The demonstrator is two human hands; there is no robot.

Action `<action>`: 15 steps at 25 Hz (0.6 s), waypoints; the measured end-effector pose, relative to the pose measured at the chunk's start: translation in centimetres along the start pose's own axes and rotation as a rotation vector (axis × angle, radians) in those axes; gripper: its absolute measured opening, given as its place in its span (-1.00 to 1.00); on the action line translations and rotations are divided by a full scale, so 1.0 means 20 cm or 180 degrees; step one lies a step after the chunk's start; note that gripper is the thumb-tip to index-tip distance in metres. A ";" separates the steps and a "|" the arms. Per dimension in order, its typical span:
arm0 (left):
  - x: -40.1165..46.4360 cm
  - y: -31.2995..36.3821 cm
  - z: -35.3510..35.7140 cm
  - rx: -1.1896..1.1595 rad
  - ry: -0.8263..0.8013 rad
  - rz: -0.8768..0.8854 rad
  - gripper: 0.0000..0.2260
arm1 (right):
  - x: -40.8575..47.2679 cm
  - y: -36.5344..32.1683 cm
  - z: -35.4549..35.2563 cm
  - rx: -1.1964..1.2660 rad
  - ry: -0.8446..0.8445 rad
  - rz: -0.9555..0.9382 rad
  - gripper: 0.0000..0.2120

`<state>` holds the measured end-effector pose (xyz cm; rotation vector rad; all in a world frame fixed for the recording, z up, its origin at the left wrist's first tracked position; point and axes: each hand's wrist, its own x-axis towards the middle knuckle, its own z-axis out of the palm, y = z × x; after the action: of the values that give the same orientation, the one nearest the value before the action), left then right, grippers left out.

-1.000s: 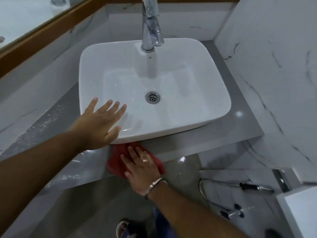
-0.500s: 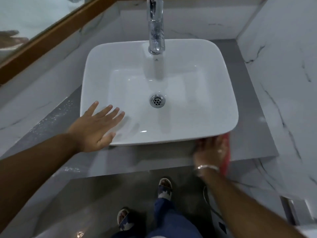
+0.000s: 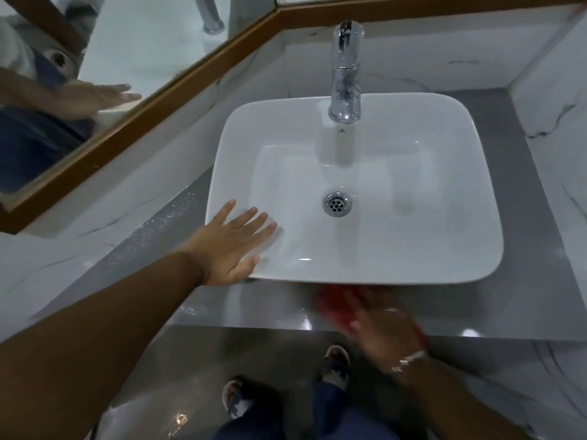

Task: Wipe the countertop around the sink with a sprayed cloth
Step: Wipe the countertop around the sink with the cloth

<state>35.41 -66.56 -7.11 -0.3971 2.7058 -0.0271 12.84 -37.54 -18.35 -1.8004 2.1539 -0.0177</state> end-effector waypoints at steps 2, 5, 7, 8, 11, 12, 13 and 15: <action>0.00 -0.01 0.01 -0.0076 0.0086 0.0004 -0.33 | -0.11 0.30 -0.04 0.0018 -0.0073 0.0599 -0.41; 0.00 0.00 0.02 -0.0051 0.0323 -0.0012 -0.34 | -0.13 0.30 0.01 0.0071 -0.0063 0.1246 -0.41; -0.03 0.01 0.06 -0.0067 0.0670 -0.0176 -0.35 | -0.08 0.02 0.07 0.0224 0.0037 0.1520 -0.40; -0.04 0.03 0.07 -0.0201 0.0891 -0.0304 -0.35 | -0.06 -0.12 0.09 0.0244 0.0097 0.1403 -0.41; -0.29 -0.04 0.21 -0.0439 0.1325 -0.0701 -0.38 | 0.06 -0.53 0.15 0.0009 0.0027 0.0505 -0.34; -0.46 -0.09 0.31 -0.0324 0.1395 -0.0811 -0.40 | 0.11 -0.67 0.18 -0.0101 -0.0081 0.0187 -0.32; -0.66 -0.15 0.41 -0.0196 0.1461 -0.1000 -0.43 | 0.18 -0.81 0.19 -0.0148 -0.0260 -0.0080 -0.32; -1.10 -0.31 0.61 -0.0029 0.1643 -0.1876 -0.40 | 0.36 -1.08 0.19 -0.0231 -0.0355 -0.0439 -0.37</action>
<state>61.22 -65.82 -9.19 -1.3343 2.9601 -0.3218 33.38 -47.91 -19.01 -1.9391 1.9748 0.1268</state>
